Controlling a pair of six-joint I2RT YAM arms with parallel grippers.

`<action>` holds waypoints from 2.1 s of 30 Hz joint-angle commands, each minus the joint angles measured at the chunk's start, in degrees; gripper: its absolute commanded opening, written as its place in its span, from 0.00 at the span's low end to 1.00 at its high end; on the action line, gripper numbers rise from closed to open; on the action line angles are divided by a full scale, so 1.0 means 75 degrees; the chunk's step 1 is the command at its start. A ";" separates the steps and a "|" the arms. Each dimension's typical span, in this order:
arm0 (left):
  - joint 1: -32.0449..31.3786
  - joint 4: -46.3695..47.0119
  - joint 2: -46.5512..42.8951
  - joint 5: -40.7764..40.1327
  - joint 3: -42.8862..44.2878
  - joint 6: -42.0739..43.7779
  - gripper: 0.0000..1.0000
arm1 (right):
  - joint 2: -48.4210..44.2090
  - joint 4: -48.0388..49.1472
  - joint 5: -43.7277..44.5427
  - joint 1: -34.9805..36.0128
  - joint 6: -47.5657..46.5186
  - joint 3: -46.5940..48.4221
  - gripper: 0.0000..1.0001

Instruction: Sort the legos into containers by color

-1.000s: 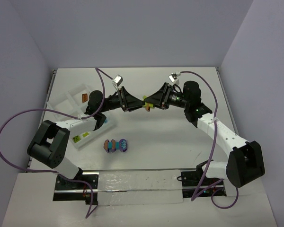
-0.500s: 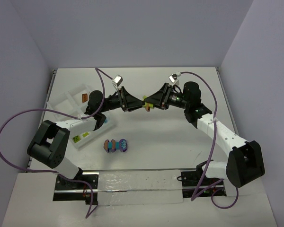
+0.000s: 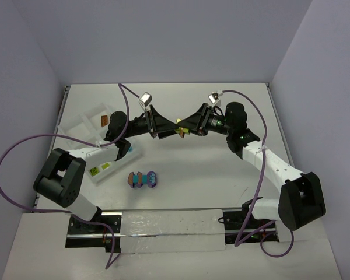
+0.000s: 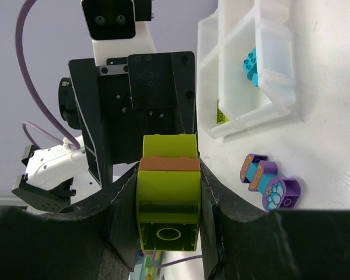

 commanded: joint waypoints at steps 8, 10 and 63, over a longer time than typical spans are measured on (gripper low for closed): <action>-0.0016 0.0180 -0.0040 0.0183 0.0278 0.0097 0.56 | -0.0067 0.0089 0.0160 -0.0094 -0.0198 -0.0015 0.00; -0.0026 0.0170 -0.0050 0.0192 0.0258 0.0107 0.55 | -0.0067 0.0088 0.0160 -0.0113 -0.0188 -0.0006 0.00; 0.0218 -0.0265 -0.0152 -0.0288 -0.0069 0.0215 0.00 | -0.0501 -0.0842 -0.0472 -0.0806 -0.0784 -0.0251 0.66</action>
